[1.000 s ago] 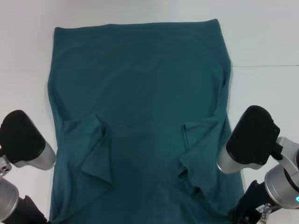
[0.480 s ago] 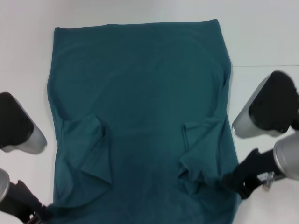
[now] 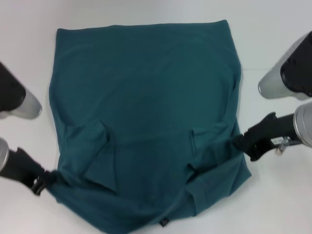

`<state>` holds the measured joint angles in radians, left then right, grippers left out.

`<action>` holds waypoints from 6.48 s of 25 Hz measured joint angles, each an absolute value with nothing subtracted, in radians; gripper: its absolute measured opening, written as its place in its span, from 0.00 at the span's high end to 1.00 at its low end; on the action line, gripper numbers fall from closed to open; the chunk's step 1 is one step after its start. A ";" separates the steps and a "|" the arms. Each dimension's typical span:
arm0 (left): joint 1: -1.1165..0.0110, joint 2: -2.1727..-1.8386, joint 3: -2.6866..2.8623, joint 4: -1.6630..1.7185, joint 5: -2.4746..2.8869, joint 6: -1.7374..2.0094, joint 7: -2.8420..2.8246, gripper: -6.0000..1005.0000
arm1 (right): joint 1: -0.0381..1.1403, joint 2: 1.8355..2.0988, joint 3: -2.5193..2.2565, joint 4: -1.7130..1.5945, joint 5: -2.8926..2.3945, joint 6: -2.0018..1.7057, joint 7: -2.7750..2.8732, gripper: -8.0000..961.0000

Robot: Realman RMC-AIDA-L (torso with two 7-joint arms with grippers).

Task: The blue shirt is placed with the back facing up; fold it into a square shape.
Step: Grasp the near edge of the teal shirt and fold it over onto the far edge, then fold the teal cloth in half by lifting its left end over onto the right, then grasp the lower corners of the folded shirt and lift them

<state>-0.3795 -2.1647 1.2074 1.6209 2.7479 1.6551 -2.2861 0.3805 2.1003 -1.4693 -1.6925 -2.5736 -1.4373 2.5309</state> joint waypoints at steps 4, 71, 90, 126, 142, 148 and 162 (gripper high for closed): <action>-0.433 -2.164 1.156 1.556 2.750 1.581 -2.269 0.96 | 0.399 2.098 -1.453 -1.664 -2.577 -1.381 2.530 0.98; -0.703 -2.154 1.086 0.989 2.708 0.500 -2.187 0.96 | 0.864 2.023 -1.124 -0.820 -2.675 -0.611 2.334 0.97; -0.700 -2.161 1.080 0.891 2.651 0.317 -2.130 0.95 | 0.956 2.000 -1.123 -0.655 -2.694 -0.479 2.307 0.97; -0.687 -2.168 1.107 0.786 2.648 0.289 -2.050 0.56 | 0.861 2.096 -1.140 -0.786 -2.853 -0.605 2.450 0.29; -0.651 -2.135 0.941 0.973 2.709 0.869 -2.092 0.54 | 0.608 2.098 -1.350 -1.120 -2.738 -0.759 2.605 0.29; -0.672 -2.110 0.900 0.881 2.702 0.866 -2.080 0.55 | 0.585 2.098 -1.375 -1.111 -2.710 -0.739 2.606 0.29; -0.761 -2.083 0.863 0.731 2.663 0.864 -2.037 0.55 | 0.589 2.098 -1.381 -1.052 -2.709 -0.686 2.606 0.29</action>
<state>-0.7608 -2.0829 0.8635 0.7309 2.6631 0.8643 -2.0370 0.5893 2.0980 -1.3805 -1.0516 -2.7089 -0.6863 2.6062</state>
